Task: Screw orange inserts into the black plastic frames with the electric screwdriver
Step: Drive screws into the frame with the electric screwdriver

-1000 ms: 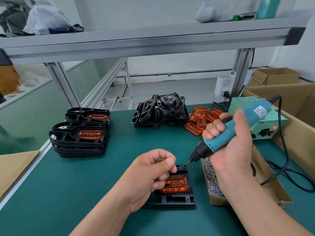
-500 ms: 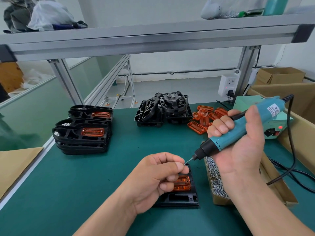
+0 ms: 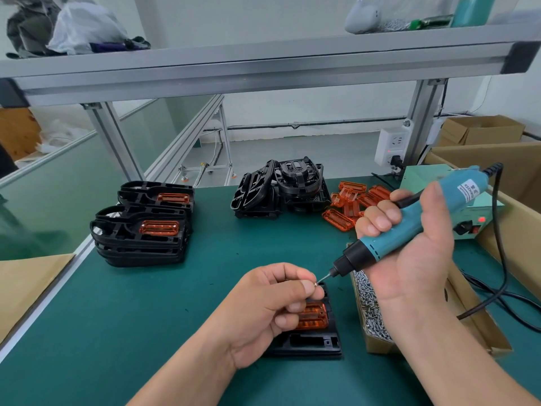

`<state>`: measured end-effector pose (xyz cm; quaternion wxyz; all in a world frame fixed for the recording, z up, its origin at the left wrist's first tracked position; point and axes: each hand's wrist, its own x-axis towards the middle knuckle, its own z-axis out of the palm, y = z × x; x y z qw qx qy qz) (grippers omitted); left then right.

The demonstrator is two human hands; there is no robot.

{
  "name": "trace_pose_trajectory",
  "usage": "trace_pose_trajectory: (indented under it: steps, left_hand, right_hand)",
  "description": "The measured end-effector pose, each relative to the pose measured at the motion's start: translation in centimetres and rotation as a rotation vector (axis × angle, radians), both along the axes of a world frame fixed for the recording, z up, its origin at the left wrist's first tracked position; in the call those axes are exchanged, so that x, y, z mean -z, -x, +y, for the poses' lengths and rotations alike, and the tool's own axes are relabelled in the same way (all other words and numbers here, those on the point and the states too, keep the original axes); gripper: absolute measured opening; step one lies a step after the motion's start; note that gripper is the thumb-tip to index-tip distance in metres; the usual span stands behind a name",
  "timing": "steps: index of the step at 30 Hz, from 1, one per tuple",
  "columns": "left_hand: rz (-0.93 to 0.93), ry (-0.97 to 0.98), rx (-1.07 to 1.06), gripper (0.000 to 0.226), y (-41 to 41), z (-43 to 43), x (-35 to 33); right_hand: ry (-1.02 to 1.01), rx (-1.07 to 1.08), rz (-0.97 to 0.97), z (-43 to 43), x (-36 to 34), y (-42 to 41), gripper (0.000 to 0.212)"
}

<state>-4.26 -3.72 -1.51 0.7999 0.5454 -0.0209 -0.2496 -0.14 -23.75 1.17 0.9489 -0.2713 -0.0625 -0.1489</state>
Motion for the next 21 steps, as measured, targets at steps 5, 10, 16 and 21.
trace_pose_trajectory:
  steps: [5,10,16,21]
  left_hand:
    - [0.000,-0.005,0.004,0.013,-0.19,-0.02,0.03]
    - [-0.012,-0.027,-0.003,0.015,-0.17,-0.04,0.30]
    - [-0.111,-0.094,-0.069,0.016,-0.29,-0.08,0.56]
    - [-0.192,-0.184,-0.115,0.022,-0.38,-0.14,0.77]
  right_hand:
    - [0.007,0.001,0.000,-0.02,0.09,0.02,0.035]
    - [0.024,-0.004,-0.006,0.06,0.02,0.05,0.034]
    - [0.051,0.005,-0.013,0.43,-0.05,0.00,0.034]
    - [0.051,0.019,0.022,0.67,0.18,-0.19,0.036]
